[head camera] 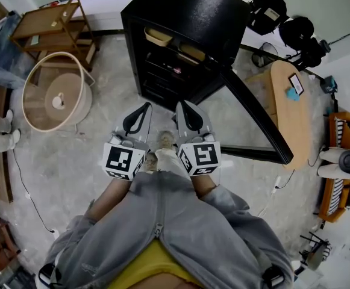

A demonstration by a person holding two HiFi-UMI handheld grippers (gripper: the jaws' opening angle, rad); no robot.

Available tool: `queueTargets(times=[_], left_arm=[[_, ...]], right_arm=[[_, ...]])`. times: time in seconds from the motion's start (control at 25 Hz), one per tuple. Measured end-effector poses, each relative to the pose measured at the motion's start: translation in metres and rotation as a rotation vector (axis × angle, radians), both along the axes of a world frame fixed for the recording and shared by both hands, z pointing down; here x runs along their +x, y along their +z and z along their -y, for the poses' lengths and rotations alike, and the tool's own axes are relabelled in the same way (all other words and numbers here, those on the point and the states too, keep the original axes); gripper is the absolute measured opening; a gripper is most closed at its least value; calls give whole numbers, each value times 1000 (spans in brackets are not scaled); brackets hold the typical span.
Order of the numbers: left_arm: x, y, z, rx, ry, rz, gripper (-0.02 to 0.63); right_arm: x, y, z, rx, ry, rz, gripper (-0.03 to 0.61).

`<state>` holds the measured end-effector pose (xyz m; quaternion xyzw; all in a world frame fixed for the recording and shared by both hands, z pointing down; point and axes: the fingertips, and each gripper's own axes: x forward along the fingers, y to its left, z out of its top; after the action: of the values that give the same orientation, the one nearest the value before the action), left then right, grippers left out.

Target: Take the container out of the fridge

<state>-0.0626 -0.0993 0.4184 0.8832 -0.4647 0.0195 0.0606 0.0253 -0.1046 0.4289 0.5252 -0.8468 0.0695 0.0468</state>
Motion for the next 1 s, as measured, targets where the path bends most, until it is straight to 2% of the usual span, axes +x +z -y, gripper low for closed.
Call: queueTargets(times=[0.32, 1.0], left_arm=[[11, -12, 47, 37, 4, -7, 0], [4, 2, 135, 9, -108, -9, 0]], right_arm=[[-4, -11, 53, 70, -69, -33, 0], [-12, 13, 134, 29, -193, -25, 0]])
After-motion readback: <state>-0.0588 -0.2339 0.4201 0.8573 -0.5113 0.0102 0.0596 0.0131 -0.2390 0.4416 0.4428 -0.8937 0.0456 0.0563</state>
